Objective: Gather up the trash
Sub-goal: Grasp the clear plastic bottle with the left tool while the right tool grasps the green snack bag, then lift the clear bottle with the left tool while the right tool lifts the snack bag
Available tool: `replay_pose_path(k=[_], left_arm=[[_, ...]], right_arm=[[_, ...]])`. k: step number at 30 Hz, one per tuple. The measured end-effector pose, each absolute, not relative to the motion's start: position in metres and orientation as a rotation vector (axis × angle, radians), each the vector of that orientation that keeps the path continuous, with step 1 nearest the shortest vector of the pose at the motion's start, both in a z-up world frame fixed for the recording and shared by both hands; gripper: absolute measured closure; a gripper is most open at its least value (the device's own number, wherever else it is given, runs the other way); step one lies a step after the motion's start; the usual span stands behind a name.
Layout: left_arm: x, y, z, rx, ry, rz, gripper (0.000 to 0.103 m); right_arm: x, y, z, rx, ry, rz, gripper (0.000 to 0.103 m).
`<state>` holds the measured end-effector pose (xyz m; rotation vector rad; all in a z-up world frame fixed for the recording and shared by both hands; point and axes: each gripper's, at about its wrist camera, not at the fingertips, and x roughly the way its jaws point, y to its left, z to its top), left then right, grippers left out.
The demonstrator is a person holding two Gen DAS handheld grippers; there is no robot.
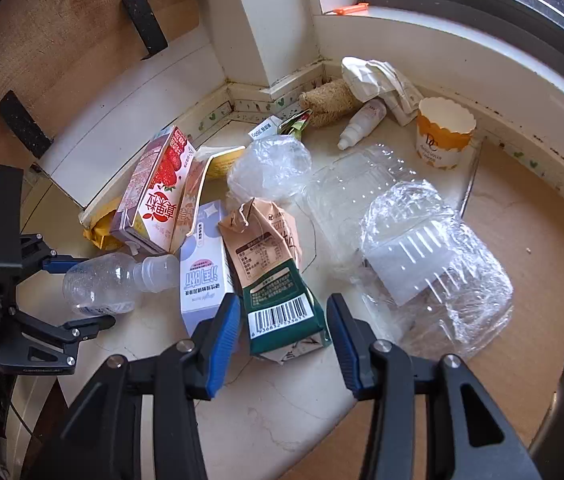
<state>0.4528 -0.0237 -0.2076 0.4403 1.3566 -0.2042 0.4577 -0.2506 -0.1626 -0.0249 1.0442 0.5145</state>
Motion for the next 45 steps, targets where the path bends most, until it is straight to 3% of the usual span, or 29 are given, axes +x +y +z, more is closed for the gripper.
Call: replay_pose_path(k=[2, 5, 18, 25, 31, 35, 42, 45], left_arm=[[0.455, -0.025, -0.205, 0.406, 1.364, -0.213, 0.04], [0.456, -0.019, -0.203, 0.345, 1.379, -0.231, 0.041], [0.432, -0.022, -0.218, 0.083, 1.426, -0.264, 0.041], [0.403, -0.02, -0.203, 0.03, 1.32, -0.275, 0.042], [0.37, -0.04, -0.207, 0.076, 1.394, -0.309, 0.042], [0.363, -0.045, -0.21, 0.123, 1.417, -0.302, 0.027], [0.362, -0.055, -0.195, 0.221, 1.368, -0.355, 0.02], [0.396, -0.083, -0.195, 0.295, 1.34, -0.388, 0.02]], right_arm=[[0.46, -0.249, -0.168, -0.015, 1.046, 0.547, 0.064], [0.456, -0.246, -0.168, -0.021, 1.031, 0.567, 0.065], [0.416, -0.276, -0.145, 0.103, 0.999, 0.565, 0.066], [0.388, -0.285, -0.137, 0.111, 1.003, 0.566, 0.066], [0.361, -0.272, -0.144, 0.075, 1.042, 0.586, 0.066], [0.349, -0.266, -0.147, 0.077, 1.057, 0.586, 0.066], [0.34, -0.265, -0.151, 0.092, 1.067, 0.575, 0.066], [0.337, -0.267, -0.152, 0.106, 1.069, 0.563, 0.066]])
